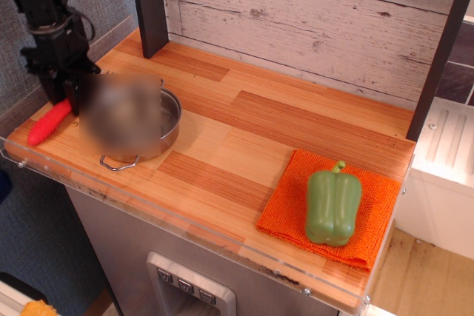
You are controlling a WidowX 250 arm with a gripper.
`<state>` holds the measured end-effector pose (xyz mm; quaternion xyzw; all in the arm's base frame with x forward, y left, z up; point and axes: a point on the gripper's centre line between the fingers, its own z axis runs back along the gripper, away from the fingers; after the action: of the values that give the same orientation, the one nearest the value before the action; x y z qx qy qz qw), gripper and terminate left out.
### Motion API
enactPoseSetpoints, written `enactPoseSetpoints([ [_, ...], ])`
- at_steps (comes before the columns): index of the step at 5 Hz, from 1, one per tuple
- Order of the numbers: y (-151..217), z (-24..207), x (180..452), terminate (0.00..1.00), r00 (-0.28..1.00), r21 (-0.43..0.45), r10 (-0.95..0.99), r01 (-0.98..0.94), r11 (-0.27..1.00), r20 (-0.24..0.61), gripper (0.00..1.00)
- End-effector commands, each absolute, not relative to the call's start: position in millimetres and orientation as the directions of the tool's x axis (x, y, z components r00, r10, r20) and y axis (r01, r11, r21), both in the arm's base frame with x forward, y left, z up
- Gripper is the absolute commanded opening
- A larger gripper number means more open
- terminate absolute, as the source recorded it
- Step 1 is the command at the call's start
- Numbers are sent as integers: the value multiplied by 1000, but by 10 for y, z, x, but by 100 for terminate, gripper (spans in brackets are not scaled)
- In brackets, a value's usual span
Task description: PICK UP THE SPOON AND PUT ON THE TABLE
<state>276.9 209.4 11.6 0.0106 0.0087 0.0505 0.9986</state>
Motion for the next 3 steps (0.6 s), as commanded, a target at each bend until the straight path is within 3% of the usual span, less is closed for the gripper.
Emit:
enactPoseSetpoints([
  [1,1689,1202,2594,0,924,149,315,-350,925,215,0],
  [2,1230,1679,2839,0,922,71,289,-316,946,258,0],
  [3,760,1265,3292,0,960,-2,216,-219,976,180,0],
])
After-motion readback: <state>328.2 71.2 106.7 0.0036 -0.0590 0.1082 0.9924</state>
